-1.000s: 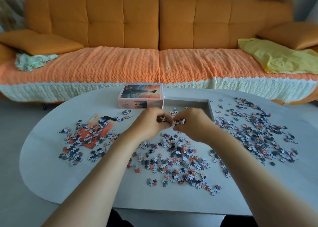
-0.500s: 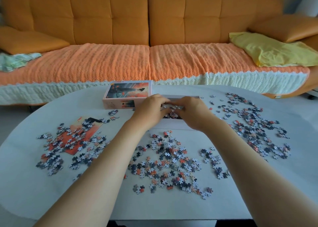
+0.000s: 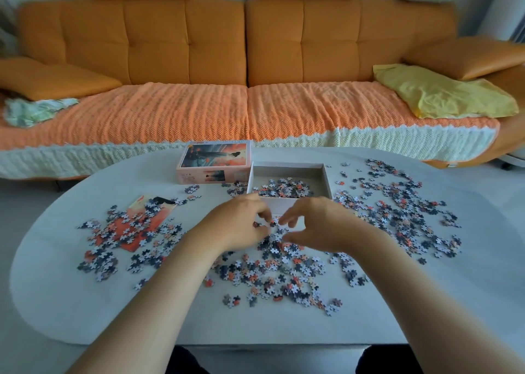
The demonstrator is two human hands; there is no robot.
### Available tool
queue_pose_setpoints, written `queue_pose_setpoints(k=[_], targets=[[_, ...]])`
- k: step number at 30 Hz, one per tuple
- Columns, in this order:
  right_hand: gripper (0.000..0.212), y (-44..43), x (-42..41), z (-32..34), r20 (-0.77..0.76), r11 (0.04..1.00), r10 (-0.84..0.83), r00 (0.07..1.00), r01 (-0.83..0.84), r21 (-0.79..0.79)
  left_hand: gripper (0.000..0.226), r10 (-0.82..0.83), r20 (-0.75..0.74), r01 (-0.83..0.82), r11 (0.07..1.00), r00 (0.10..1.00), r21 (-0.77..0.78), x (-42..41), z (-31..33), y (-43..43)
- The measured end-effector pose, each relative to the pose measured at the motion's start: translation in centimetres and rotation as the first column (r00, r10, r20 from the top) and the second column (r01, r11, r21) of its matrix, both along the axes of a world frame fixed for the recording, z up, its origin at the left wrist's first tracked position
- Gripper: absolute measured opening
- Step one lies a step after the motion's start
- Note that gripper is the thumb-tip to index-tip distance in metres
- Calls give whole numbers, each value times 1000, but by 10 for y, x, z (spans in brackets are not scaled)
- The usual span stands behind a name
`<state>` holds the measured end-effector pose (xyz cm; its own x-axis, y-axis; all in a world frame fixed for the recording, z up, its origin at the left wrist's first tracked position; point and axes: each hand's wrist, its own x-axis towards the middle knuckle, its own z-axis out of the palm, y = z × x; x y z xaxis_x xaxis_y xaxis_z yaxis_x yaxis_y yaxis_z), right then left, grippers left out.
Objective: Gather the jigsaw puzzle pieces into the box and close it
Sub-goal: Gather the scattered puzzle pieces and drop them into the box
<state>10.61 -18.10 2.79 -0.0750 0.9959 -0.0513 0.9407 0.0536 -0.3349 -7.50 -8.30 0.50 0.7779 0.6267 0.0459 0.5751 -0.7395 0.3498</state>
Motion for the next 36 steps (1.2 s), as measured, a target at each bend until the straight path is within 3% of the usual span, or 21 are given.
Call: queue_pose_setpoints(k=[3,5,12,15,20,22,27,33,36], targets=[[88,-10,-4,-7,61,986,-48,997,57,-157,80,-22,-148,5,994,989,-109,-8,-7,-5],[98,-10,-9,-15,105,981,-52,993,71,-182,83,-36,-157,21,995,987,-101,-7,-13,-9],[57,1,-22,-25,-8,987,-112,994,110,-119,34,13,37,-9,994,999,-108,-1,-19,-11],[56,-2,-17,-20,-35,983,-136,990,131,-132,45,24,46,-18,991,999,-132,-9,-13,-7],[77,-9,-11,-14,24,959,-184,983,185,-213,88,14,-178,-37,991,984,-128,-23,-11,-4],[78,-8,-18,-17,33,960,-176,984,179,-216,82,21,-159,-46,987,987,-152,-22,-14,-7],[52,1,-32,-26,-68,978,-178,982,169,-125,59,18,-76,-29,988,997,-151,-10,-14,-14],[54,2,-35,-28,-21,977,-184,983,181,-113,70,37,-116,-59,979,993,-194,-10,-12,-12],[39,5,-40,-30,-33,981,-177,984,174,-84,53,34,-91,-51,980,995,-190,-8,-12,-15]])
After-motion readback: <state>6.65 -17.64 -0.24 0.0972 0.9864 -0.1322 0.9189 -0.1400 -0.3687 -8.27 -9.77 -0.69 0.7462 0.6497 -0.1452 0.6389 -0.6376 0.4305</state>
